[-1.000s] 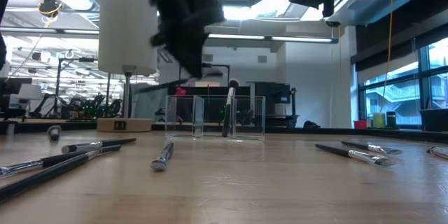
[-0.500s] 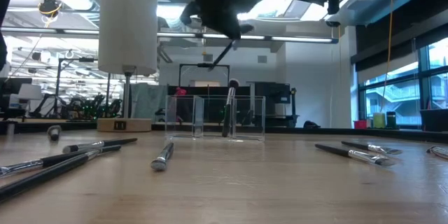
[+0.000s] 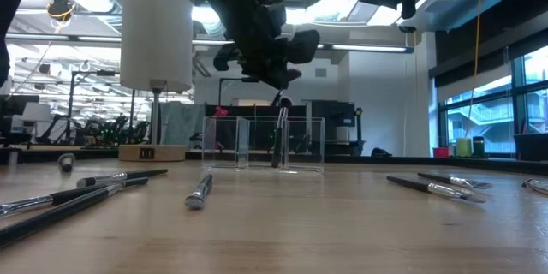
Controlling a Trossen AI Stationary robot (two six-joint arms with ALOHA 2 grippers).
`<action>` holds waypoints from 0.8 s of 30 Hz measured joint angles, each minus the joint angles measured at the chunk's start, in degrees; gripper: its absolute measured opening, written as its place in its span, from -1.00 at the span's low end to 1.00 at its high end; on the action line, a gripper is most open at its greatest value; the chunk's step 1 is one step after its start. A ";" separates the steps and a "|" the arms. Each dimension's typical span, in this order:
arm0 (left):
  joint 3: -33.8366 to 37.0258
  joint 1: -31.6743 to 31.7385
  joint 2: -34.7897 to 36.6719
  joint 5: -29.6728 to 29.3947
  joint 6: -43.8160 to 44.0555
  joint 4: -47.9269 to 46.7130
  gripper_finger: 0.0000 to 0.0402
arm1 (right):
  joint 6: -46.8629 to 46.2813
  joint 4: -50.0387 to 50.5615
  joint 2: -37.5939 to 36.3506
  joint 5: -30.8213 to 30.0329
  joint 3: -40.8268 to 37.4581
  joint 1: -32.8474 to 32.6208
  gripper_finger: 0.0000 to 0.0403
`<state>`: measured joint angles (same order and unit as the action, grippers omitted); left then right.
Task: Put items in baskets/containers
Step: Put the black highlighter brush into the transparent organizer, then put the black powder brush into the transparent organizer
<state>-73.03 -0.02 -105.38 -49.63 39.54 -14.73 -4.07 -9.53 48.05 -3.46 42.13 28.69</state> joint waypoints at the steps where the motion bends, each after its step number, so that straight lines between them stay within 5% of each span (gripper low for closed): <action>1: 0.00 -0.14 0.00 -0.20 0.23 -0.02 -0.73 | 0.01 0.01 -0.02 0.02 0.00 -0.01 -0.15; 12: 0.00 -1.48 0.90 0.69 0.12 -2.05 -0.42 | 0.01 0.01 -0.20 0.02 0.00 -0.01 -0.15; 24: -0.11 -7.28 12.59 4.34 1.70 -14.88 -0.23 | 1.15 0.94 -0.20 0.61 0.00 -0.01 -0.15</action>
<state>-73.14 -7.30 -92.79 -45.29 41.25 -29.61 -2.92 -8.59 47.86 -2.85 42.13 28.69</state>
